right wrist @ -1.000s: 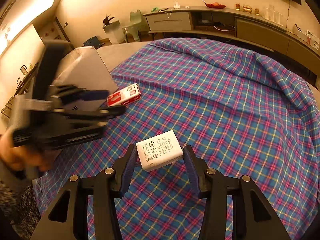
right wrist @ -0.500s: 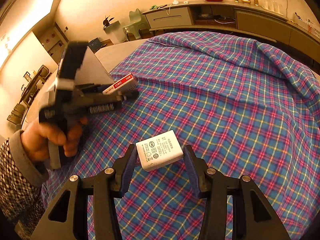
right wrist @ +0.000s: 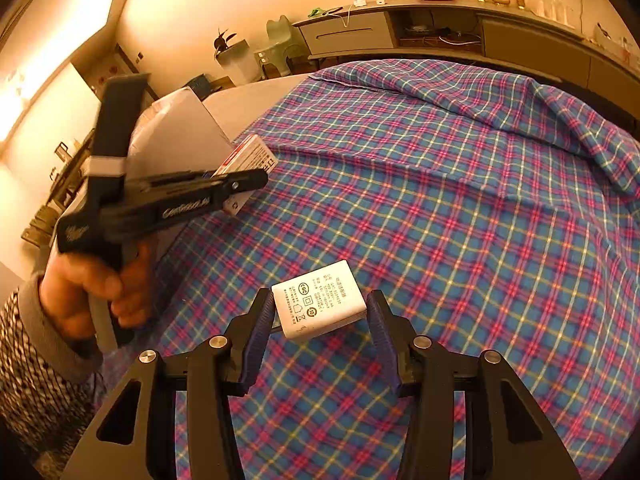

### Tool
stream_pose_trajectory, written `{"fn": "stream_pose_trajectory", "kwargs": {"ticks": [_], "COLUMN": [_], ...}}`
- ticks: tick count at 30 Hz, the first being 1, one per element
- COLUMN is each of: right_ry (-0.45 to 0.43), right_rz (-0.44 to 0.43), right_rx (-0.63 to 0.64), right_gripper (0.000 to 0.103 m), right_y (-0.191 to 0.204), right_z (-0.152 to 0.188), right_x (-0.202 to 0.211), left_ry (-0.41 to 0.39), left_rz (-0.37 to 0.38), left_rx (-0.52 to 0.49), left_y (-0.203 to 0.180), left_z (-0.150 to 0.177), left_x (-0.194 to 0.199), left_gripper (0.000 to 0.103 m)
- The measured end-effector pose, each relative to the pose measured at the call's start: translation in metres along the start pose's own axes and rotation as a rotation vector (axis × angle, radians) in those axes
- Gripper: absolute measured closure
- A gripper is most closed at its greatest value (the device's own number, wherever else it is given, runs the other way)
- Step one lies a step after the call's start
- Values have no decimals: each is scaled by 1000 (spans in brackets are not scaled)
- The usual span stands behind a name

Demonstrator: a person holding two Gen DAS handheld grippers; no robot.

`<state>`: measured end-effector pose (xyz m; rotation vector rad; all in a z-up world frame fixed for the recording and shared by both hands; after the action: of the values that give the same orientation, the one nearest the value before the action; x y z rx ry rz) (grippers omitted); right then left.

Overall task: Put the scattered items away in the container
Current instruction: 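Carry the staple box and white charger over the box with both tools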

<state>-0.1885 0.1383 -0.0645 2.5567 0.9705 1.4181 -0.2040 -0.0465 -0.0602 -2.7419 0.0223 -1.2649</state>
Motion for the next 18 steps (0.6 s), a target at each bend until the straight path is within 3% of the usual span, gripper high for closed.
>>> {"fn": "stream_pose_trajectory", "kwargs": {"ticks": [10,18], "right_ry": [-59,-120], "right_rz": [-39,-60], "right_rx": [-23,6], "right_gripper": [54,54], "right_y": [44,99], "right_z": [1,19], "right_x": [26,59], "left_ry": [-72,-130], "left_rz": [5,59], "left_rx": [-80,-93], "left_y": [-23,-20], "left_z": [19,41], "left_x": [86,148], "left_gripper": [88,88]}}
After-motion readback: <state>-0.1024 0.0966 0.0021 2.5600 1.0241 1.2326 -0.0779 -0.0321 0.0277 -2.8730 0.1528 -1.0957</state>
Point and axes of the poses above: each gripper's, at about its wrist camera, not at the fingertips, and x roughly against the way its jaws point, y to its left, z to its underside, the point moved 2 cm from there along -x, roughly the way its jaws point, and after that the axes turned 4 degrees about -y, right-handed, at the moved point
